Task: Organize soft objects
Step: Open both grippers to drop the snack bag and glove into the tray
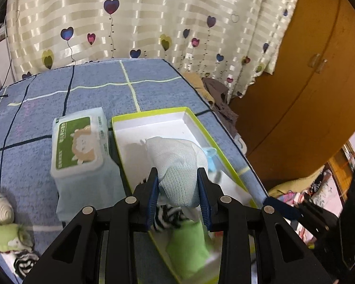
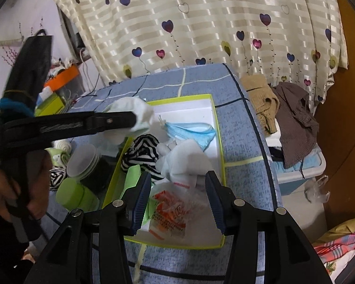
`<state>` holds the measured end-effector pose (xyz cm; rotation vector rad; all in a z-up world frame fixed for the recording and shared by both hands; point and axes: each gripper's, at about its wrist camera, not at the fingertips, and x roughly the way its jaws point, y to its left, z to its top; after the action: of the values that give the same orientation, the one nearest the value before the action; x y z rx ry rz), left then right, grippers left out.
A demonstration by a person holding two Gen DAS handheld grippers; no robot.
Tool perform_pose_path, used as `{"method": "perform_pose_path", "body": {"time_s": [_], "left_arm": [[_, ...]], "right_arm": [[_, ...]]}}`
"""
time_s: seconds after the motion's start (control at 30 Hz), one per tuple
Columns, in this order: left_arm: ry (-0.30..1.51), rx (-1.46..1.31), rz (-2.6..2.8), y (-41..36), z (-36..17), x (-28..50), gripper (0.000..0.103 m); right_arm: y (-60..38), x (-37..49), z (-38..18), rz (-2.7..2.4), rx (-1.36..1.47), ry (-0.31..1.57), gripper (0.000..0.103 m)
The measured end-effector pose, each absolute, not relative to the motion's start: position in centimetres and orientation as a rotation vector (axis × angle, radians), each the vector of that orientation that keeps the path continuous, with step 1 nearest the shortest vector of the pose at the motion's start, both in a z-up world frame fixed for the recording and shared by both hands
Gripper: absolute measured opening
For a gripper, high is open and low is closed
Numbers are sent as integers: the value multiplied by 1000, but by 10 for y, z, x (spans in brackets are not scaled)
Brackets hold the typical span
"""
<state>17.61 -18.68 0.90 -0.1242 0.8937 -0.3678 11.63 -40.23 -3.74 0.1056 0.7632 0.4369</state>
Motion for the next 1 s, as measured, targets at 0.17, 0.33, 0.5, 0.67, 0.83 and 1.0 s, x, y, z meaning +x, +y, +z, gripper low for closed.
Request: {"method": "perform_pose_path", "body": {"time_s": [0.17,0.33,0.5,0.67,0.83,1.0], "left_arm": [[933,-134,-321,-190,-3,201,34],[930,-152,-312,-191,-6,215,42],[915,-169,-336,-190,0,213,43],[881,-175,-365,-186,17,195,43],[842,-176,-393,-174,32,171,43],[788,-180,-387,-157,43,138,43]], "right_arm": [[-405,127,-41,439,118,769,47],[-406,132,-44,440,120,773,47],[-408,134,-44,431,122,774,47],[-407,131,-39,423,117,766,47],[-404,123,-31,422,109,755,47],[-395,110,-20,423,94,741,47]]}}
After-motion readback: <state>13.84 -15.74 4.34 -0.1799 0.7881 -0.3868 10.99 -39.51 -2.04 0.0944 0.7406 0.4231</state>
